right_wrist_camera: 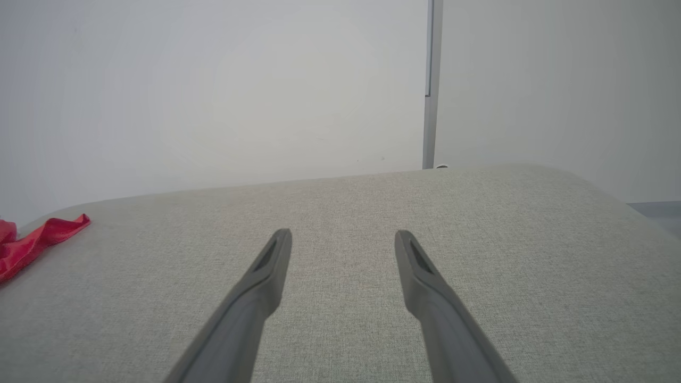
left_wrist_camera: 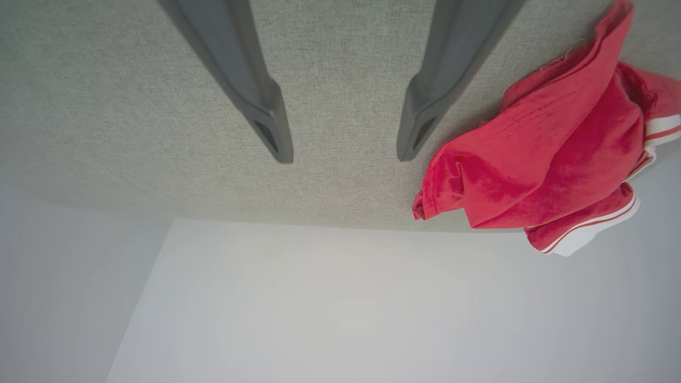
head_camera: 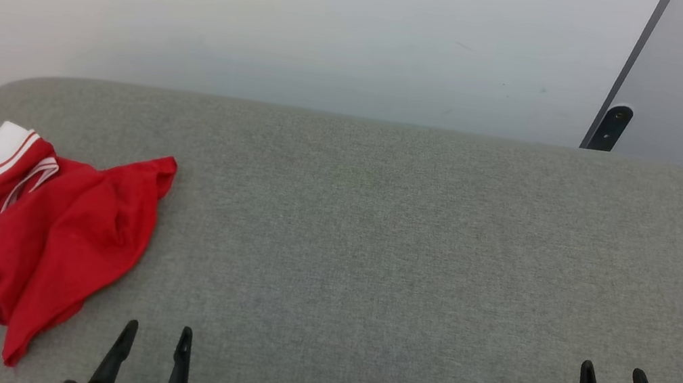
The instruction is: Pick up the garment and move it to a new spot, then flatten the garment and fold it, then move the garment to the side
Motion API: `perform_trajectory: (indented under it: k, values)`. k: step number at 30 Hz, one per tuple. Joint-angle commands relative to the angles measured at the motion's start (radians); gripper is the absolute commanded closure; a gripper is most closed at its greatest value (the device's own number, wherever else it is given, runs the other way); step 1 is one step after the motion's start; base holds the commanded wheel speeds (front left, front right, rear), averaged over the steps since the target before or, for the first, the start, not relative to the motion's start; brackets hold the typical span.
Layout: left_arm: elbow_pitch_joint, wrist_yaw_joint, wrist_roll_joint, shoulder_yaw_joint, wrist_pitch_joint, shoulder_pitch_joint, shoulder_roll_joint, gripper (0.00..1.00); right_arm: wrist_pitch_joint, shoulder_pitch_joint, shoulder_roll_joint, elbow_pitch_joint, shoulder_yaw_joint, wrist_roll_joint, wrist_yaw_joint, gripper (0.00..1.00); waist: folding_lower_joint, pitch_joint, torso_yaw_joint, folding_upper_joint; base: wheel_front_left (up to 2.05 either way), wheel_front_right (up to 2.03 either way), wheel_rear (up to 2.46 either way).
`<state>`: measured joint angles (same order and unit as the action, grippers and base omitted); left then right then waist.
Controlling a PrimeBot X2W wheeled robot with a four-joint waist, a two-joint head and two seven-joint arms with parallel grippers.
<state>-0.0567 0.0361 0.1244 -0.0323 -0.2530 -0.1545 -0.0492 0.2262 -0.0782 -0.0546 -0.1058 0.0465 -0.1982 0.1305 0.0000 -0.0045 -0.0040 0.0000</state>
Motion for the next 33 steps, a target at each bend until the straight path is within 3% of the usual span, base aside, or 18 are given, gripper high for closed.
perform_trajectory:
  k: [1, 21, 26, 33]
  values:
    - [0.002, 0.003, -0.015, -0.002, -0.005, -0.01, -0.003, 0.0, 0.007, -0.016, 0.002, 0.0, -0.001, 0.017, 0.0, 0.0, 0.0, 0.001, 0.0, 0.0, 0.0, 0.0, 0.0]
    - [-0.006, 0.001, -0.012, -0.005, -0.012, -0.007, -0.003, 0.0, 0.03, -0.003, 0.005, -0.017, -0.008, 0.017, 0.0, 0.0, 0.0, -0.001, 0.014, 0.0, 0.0, 0.0, 0.0]
    - [-0.019, 0.001, -0.012, -0.012, -0.012, 0.008, -0.002, 0.0, 0.03, -0.008, 0.005, -0.017, -0.017, 0.024, 0.0, 0.0, 0.0, 0.002, 0.071, 0.0, 0.0, 0.0, 0.0]
    - [-0.021, -0.016, 0.046, -0.004, -0.012, 0.023, -0.002, 0.0, 0.016, 0.016, 0.002, -0.005, -0.066, 0.053, 0.0, 0.0, 0.0, 0.032, 0.219, 0.0, 0.0, 0.0, 0.0]
